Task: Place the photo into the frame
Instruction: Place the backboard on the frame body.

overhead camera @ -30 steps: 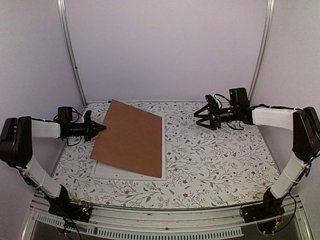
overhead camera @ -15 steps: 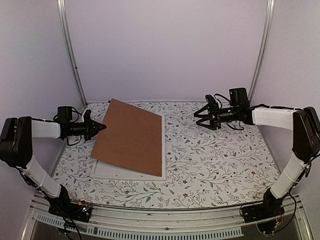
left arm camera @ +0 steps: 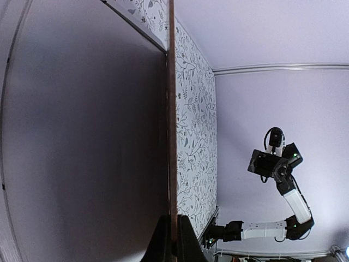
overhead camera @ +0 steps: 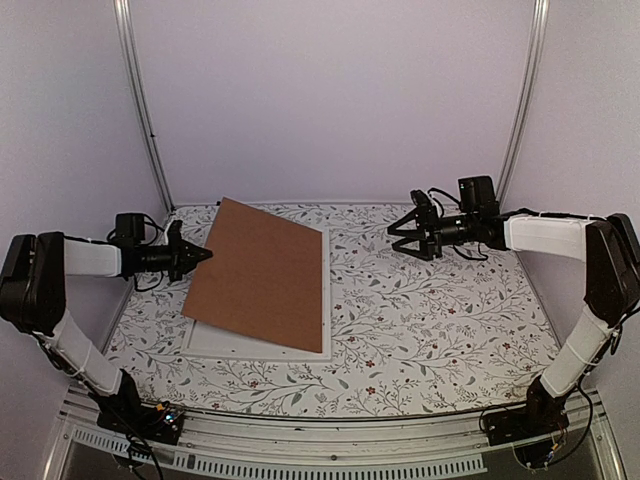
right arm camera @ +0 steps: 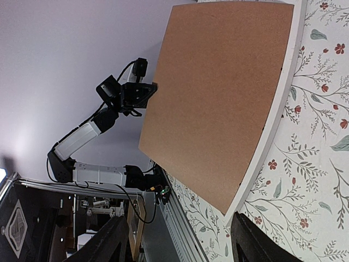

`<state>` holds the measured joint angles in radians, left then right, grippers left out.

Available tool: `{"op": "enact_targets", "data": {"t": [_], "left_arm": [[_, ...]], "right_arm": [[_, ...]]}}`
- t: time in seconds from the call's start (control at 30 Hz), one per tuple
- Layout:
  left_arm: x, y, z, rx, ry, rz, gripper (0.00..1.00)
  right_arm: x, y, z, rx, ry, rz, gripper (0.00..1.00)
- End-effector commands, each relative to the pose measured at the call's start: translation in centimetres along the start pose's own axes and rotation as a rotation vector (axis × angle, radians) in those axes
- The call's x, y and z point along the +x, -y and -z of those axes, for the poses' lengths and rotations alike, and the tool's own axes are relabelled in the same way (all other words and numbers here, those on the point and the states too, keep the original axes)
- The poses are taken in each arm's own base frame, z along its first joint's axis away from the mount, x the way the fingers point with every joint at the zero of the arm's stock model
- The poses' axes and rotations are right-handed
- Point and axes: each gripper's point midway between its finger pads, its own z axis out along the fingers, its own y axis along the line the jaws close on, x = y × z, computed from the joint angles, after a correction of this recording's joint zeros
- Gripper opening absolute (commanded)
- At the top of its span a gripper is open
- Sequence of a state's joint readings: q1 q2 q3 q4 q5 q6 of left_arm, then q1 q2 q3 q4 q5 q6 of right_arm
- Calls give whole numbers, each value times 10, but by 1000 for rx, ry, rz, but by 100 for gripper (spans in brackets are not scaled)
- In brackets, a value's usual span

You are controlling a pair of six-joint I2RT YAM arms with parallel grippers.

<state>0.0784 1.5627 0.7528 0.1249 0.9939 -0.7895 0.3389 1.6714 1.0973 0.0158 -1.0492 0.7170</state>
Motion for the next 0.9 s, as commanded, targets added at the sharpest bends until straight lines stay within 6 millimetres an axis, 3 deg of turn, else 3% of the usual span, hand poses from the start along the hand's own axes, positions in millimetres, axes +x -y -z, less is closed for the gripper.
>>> {"op": "enact_targets", "data": {"t": [0.0, 0.67, 0.87], "left_arm": [[1, 6, -4, 34, -7, -52, 0], [13, -15, -17, -4, -57, -32, 0], [14, -28, -18, -69, -52, -36, 18]], "right_arm": [[1, 11, -2, 12, 4, 2, 68], [2, 17, -4, 16, 0, -10, 68], [3, 18, -4, 17, -1, -15, 68]]}}
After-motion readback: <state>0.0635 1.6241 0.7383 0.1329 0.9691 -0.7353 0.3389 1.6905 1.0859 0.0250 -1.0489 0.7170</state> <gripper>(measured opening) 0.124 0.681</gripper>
